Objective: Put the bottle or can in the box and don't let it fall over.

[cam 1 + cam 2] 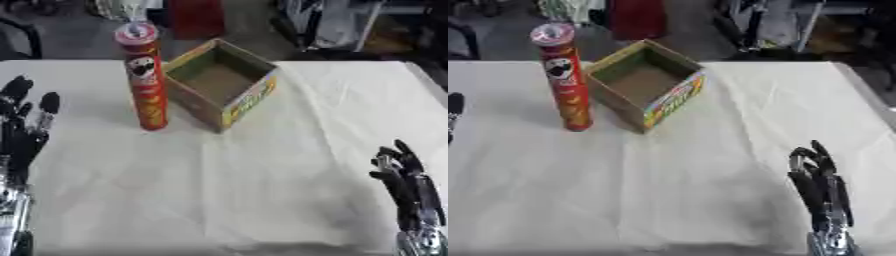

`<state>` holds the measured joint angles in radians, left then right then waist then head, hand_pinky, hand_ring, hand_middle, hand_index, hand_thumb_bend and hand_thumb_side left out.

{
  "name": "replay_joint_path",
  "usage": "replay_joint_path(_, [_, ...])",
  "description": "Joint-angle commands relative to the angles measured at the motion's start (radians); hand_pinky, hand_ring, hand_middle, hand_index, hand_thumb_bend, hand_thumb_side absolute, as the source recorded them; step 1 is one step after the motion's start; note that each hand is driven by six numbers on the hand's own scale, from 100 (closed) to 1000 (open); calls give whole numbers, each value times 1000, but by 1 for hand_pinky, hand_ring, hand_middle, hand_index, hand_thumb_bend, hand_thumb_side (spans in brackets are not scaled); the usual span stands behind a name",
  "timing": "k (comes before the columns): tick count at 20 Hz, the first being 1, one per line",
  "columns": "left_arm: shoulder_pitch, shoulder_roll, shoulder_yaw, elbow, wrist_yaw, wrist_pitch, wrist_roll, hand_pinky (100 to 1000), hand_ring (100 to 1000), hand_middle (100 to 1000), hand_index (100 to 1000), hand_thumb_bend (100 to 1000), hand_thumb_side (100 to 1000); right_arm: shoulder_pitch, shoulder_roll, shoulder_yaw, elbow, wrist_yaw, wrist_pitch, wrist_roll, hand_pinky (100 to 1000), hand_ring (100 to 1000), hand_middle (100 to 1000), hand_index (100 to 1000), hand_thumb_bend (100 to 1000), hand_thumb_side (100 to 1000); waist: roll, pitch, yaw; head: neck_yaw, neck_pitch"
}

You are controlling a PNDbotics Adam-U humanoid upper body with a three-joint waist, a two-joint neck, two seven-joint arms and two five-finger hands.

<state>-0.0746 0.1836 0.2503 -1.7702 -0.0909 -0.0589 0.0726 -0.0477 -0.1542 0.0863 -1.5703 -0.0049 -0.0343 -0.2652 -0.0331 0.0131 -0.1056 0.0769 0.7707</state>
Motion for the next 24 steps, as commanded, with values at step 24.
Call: replay_joint_path(24, [-95,76,-40,120,69,3,-85,987,999,863,942,761,352,-7,-16,0,-7,-14,7,-1,673,755,804,975,100,603,1,-8,-10,3,-12])
